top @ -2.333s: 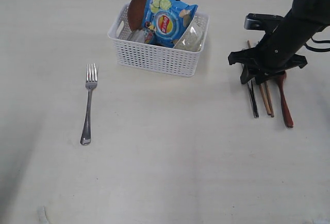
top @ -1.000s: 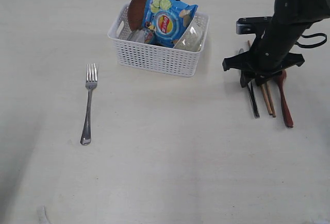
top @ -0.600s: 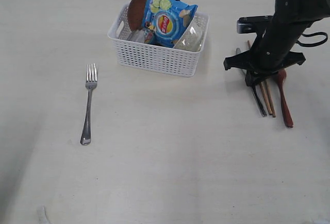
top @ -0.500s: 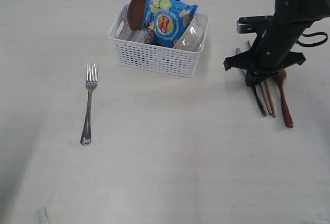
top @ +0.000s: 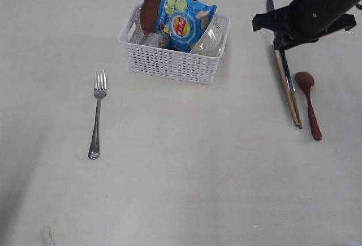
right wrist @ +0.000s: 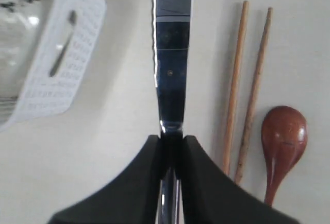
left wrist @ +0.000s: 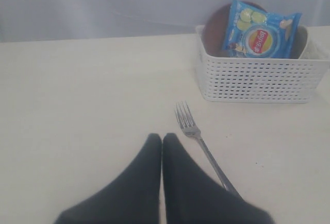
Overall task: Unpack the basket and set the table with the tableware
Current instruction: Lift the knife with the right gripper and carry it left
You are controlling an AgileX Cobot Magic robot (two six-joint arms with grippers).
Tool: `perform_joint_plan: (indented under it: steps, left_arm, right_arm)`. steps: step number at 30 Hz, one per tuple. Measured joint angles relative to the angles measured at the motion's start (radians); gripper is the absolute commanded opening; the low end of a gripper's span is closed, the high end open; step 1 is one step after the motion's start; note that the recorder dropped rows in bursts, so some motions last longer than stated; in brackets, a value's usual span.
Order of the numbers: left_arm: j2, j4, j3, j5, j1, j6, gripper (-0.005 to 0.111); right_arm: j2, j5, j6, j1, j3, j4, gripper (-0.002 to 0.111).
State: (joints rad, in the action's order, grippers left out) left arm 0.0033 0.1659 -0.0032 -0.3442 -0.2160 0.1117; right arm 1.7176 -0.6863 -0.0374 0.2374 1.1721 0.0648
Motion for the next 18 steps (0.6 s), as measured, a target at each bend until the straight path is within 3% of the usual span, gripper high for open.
perform_joint_plan:
  steps: [4,10,18]
  left_arm:
    - [0.000,0.000,0.000,0.000,0.000,0.000,0.000]
    - [0.000,0.000,0.000,0.000,0.000,0.000,0.000]
    - [0.000,0.000,0.000,0.000,0.000,0.000,0.000]
  right_arm:
    - [-0.078,-0.016,0.000,0.092,0.000,0.022,-0.001]
    - [-0.121,-0.018,-0.065,0.322,0.000,0.039,-0.001]
    - [-0.101,0.114,-0.247,0.602,0.012,0.049,-0.001]
